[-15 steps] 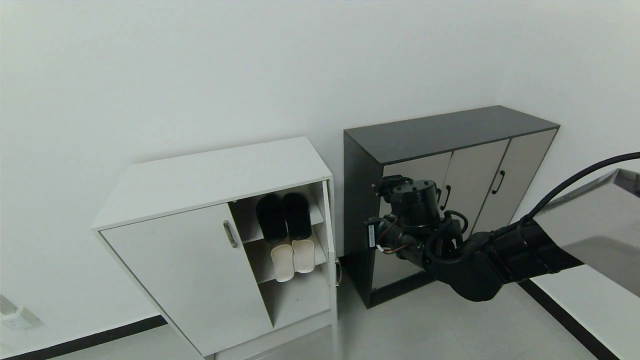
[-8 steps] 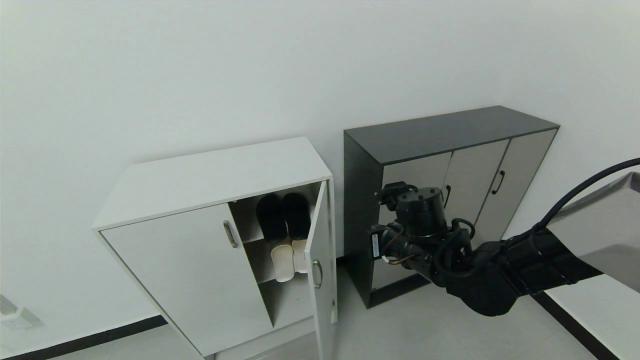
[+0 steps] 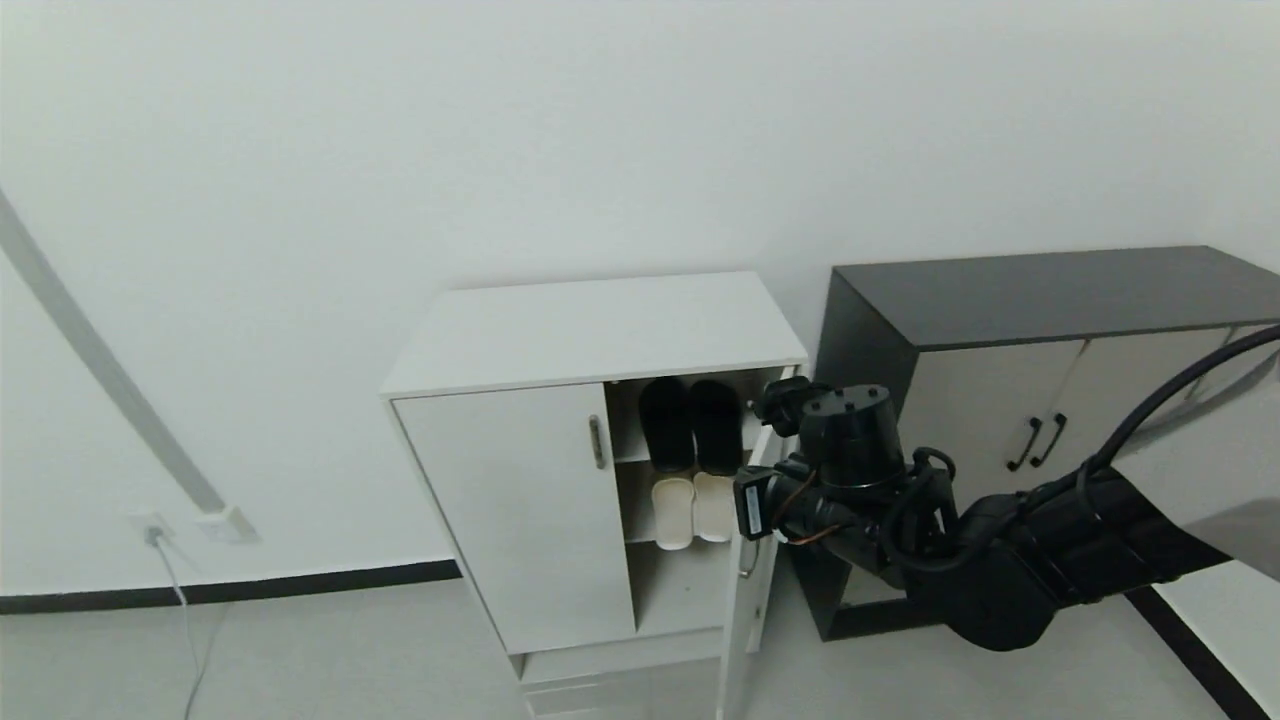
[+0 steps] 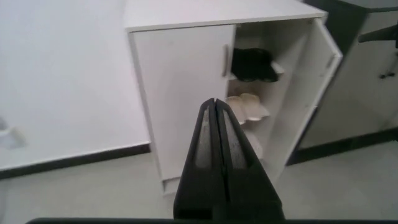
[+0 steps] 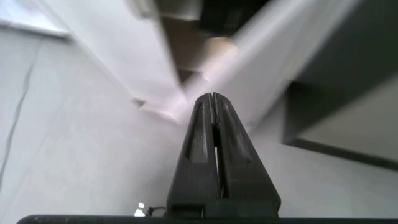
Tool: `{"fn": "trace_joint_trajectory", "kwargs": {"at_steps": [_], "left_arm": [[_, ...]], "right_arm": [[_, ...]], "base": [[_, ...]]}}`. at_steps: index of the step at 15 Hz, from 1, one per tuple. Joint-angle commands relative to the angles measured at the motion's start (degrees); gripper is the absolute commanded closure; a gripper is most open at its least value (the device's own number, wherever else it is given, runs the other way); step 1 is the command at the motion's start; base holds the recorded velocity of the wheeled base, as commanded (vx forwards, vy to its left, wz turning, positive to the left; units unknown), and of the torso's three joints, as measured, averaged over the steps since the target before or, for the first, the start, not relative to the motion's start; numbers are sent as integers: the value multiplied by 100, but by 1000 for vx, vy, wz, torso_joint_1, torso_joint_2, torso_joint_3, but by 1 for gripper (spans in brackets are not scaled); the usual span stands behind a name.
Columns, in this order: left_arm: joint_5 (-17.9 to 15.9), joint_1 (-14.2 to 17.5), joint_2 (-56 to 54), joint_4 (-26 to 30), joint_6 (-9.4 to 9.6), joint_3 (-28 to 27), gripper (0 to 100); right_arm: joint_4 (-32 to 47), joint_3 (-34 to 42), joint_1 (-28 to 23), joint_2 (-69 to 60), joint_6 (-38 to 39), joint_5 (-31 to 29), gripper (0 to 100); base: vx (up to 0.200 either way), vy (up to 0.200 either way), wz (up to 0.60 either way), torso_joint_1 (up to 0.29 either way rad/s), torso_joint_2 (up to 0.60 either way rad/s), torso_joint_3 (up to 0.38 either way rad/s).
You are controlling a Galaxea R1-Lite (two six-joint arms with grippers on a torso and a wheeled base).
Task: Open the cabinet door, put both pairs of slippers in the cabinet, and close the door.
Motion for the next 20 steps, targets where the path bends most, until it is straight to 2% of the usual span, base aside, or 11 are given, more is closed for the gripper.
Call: {"fn": "trace_joint_trajectory", "kwargs": {"at_steps": [1,5,8,13,18,20], "left_arm": [[3,1,-1,-1,-6,1,100],[3,1,-1,-1,-6,10,100],[3,1,-1,-1,-6,1,100],[3,1,-1,-1,3,1,100],[-6,1,-1,-1,12,1,100],[-6,1,-1,-1,12,1,100]], "right_arm": [[-130,184,-2,-31,-10,142,100],[-842,703,-108,-57,-264,335,100],[-702,975,-231,-514,-273,300,100],[10,1503,-442,-1331,-264,291,100],[-16,2127,-547,-1463,-256,283,100],[-16,2425,-582,-1569,-264,283,100]], "base": [[0,0,0,0,0,0],[0,0,0,0,0,0],[0,0,0,0,0,0],[0,0,0,0,0,0],[0,0,0,0,0,0],[200,0,0,-2,2,2]]}}
